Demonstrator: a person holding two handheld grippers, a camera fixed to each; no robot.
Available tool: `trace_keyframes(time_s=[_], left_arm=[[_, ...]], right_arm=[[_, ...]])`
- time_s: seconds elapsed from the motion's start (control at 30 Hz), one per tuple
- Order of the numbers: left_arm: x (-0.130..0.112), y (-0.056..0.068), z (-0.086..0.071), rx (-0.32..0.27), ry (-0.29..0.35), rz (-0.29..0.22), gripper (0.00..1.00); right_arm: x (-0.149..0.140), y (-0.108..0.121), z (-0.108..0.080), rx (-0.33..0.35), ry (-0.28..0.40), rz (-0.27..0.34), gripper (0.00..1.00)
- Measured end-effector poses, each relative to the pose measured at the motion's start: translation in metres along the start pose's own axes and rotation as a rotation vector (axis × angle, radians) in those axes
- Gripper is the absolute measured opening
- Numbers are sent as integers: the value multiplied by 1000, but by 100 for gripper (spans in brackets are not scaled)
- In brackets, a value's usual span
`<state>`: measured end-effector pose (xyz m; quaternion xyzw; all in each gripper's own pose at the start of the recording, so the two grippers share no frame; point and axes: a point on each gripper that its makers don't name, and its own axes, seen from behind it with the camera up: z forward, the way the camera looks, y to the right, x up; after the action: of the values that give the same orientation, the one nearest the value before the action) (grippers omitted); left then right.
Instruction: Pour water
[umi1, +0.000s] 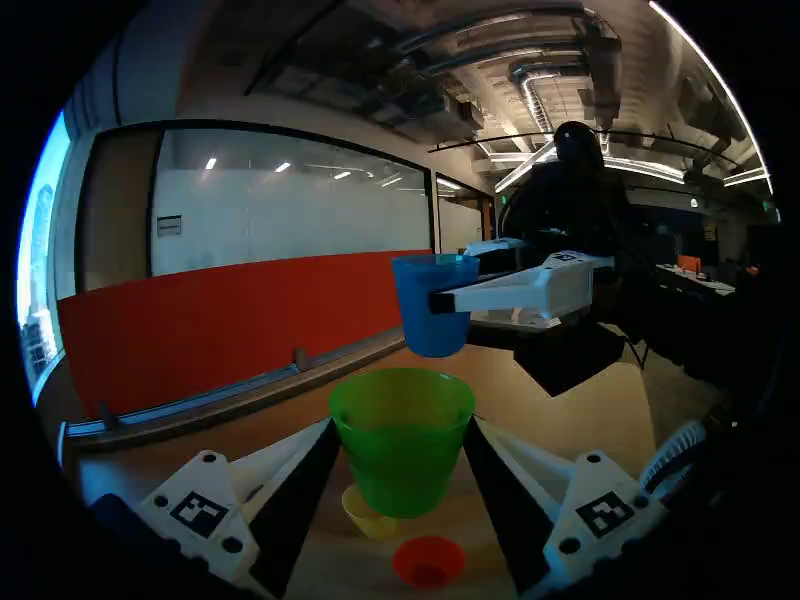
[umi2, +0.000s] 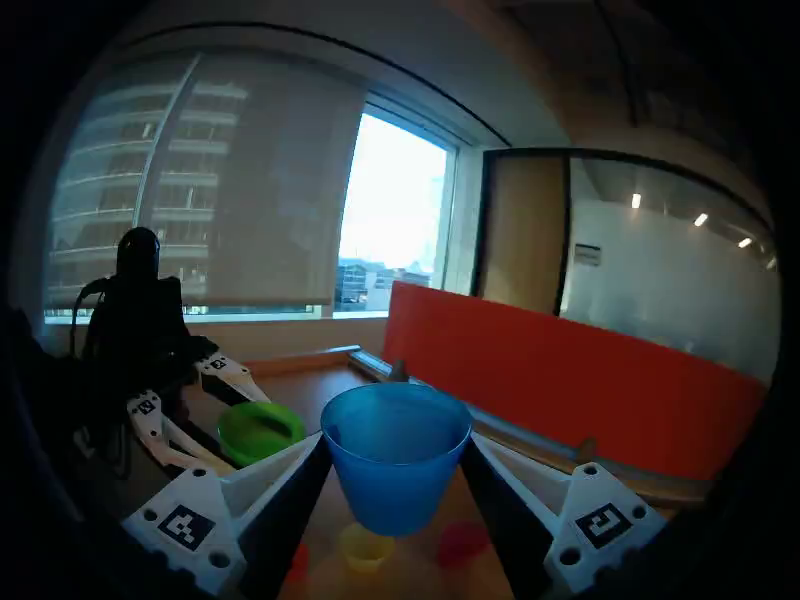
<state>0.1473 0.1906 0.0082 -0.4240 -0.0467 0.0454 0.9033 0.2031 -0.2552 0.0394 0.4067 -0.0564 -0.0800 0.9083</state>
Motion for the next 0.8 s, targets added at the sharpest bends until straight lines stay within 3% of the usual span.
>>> trace_keyframes(time_s=[0.2,0.8], left_arm=[[-3,-6,-1,8,-11,-2,84],[-43,-37,-4,55,-123,10,84]], right_arm=[[-10,-2,-3,37,-15,88,89],[-62,5,-10,47,-143,39,89]])
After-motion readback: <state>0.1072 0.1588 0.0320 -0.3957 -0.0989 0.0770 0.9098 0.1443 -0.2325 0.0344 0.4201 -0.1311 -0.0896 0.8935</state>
